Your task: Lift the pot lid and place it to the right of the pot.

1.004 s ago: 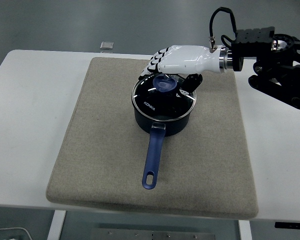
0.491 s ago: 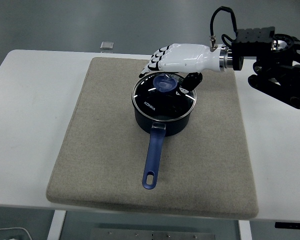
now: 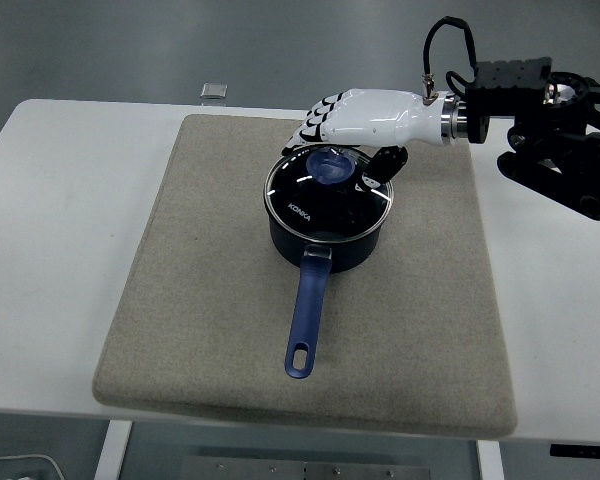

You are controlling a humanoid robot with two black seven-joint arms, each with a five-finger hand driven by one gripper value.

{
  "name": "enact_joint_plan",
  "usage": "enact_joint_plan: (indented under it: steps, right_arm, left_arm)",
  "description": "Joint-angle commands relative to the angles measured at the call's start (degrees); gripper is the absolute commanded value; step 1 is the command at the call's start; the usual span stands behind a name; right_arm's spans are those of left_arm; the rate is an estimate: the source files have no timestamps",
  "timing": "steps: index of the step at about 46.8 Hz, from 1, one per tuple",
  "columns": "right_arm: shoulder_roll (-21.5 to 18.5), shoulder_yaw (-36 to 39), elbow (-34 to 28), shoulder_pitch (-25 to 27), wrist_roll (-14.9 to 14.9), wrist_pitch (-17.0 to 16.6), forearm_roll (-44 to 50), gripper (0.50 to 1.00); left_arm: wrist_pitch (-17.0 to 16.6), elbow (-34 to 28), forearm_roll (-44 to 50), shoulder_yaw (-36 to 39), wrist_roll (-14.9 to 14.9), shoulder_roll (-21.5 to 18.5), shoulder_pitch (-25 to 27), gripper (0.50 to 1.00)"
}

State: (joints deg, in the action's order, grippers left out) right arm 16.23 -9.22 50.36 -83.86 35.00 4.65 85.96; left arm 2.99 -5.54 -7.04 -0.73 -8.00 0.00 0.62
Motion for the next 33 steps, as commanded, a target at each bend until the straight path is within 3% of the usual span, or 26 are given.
enact_joint_plan:
  steps: [1, 33]
  right_arm:
    - [-0.7, -0.2, -0.2, 0.0, 0.0, 0.3, 0.0, 0.903]
    - [-1.6, -0.4, -0.7, 0.1, 0.0, 0.3, 0.0, 0.903]
  left_arm:
    - [0.0, 0.0, 0.0, 0.0, 0.0, 0.0, 0.0, 1.0]
    - [0.0, 0.0, 0.0, 0.0, 0.0, 0.0, 0.0, 1.0]
